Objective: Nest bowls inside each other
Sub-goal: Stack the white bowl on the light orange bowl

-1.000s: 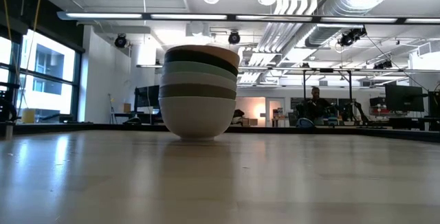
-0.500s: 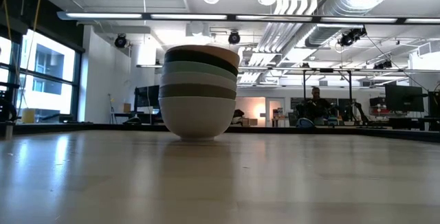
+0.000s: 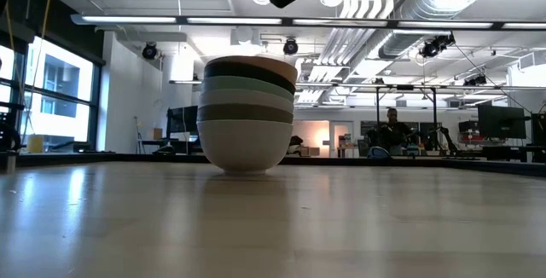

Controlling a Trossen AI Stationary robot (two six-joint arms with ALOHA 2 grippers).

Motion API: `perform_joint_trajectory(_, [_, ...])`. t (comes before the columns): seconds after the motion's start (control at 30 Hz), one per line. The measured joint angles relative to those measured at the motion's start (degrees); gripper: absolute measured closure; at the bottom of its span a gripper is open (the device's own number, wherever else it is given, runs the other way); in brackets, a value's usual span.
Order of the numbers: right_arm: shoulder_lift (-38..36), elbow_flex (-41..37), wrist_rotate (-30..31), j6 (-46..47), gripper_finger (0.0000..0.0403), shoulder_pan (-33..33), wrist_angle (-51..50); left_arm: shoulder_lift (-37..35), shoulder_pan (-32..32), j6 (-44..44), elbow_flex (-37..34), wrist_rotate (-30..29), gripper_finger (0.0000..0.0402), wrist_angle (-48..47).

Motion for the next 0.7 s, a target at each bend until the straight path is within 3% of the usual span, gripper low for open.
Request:
perform_joint_trajectory(0.3, [-4.8,-18.1,-2.2,11.5,0.0249,10.5,6.0,0.0,0.0,0.0,0.0,0.4,0.0195,-0.6])
perform_joint_trajectory(0.7, [-5.1,-25.8,2.0,17.3,0.0249,21.4,11.8,-4.9,0.0,3.2,-0.2,-0.9,0.0195,-11.4])
